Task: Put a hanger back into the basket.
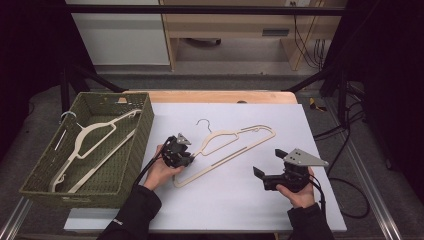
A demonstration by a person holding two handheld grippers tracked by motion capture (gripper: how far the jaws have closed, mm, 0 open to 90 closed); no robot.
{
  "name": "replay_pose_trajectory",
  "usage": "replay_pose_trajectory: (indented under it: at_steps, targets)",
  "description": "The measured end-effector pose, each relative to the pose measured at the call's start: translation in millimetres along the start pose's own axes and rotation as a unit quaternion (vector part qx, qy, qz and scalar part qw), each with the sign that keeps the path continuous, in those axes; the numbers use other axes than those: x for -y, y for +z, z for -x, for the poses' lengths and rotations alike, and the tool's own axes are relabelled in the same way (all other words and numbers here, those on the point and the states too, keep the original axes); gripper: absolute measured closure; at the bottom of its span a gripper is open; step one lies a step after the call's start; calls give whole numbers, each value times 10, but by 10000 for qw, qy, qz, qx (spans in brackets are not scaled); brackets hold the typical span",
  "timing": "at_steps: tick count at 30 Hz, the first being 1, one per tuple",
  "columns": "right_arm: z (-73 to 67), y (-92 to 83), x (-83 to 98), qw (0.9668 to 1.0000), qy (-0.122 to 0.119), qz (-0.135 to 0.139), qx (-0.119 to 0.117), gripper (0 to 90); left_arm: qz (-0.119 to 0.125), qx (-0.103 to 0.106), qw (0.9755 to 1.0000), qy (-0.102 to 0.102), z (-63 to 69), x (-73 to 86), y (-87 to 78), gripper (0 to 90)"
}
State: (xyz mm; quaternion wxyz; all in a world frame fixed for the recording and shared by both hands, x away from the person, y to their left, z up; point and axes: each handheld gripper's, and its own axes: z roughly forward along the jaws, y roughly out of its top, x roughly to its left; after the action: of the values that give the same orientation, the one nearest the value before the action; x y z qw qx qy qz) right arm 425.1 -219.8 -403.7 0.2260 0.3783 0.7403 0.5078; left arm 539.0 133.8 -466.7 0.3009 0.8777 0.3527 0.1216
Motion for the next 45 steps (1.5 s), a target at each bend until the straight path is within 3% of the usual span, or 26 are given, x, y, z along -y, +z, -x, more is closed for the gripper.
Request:
replay_pose_trajectory:
  at_steps: [13,22,31,36,45]
  targets:
    - [-8,155,-36,9999,24,-87,-92,36,53,-1,10000,8,18,0,-32,795]
    - [-72,343,-146,9997,-50,-103,-214,50,313,-148,9993,165,179,-44,-359,796]
    - [-210,807,-312,9989,-114,-215,-403,82,489,-347,9978,288,363,-31,-594,796]
    - [-301,1145,-422,9989,-21,-285,-364,114,640,-401,9967,295,423,0,-689,796]
    - [-374,1528,-564,9984,2,-504,-243,175,737,-363,9963,266,459,49,-749,796]
